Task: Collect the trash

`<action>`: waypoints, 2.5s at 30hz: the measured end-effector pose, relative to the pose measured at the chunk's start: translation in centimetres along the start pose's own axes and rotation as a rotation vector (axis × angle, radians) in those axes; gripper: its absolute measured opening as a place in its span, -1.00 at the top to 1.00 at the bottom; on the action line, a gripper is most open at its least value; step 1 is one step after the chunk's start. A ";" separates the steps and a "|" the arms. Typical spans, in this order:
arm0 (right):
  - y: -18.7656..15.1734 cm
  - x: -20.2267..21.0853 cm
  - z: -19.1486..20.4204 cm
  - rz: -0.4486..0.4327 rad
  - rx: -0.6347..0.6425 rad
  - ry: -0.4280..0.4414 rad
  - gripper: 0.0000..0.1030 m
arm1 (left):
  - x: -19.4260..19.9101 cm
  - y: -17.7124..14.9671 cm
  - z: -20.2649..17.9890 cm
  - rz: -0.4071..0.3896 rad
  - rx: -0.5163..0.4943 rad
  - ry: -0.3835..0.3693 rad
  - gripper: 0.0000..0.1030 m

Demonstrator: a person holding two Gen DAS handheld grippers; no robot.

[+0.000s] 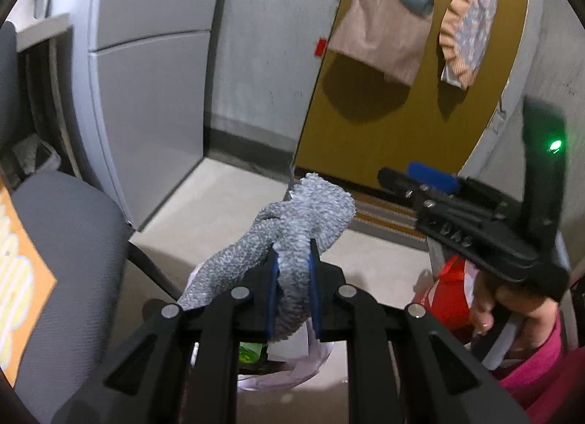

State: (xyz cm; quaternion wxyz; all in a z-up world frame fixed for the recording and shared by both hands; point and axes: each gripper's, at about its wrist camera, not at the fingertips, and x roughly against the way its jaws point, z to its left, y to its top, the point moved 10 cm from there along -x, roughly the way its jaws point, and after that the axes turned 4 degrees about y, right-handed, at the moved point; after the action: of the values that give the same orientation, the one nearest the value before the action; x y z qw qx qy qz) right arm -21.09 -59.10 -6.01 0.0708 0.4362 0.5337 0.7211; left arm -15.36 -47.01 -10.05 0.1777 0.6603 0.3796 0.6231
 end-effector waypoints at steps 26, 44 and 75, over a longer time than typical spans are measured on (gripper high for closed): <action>-1.0 3.1 12.0 0.070 0.071 0.275 -0.64 | 13.0 -5.4 13.3 -0.119 0.199 0.466 -0.54; -4.4 7.2 21.5 0.143 0.292 0.410 -0.82 | 23.7 -15.5 18.7 0.009 0.436 0.742 -0.87; -4.3 7.1 21.1 0.143 0.291 0.403 -0.83 | 25.0 -16.3 18.4 0.022 0.469 0.755 -0.87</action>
State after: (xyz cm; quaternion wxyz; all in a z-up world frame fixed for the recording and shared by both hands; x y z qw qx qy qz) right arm -12.12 -38.30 -4.59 -0.1516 0.3261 0.6028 0.7122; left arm -3.90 -13.94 -7.32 -0.1346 0.4132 0.5418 0.7195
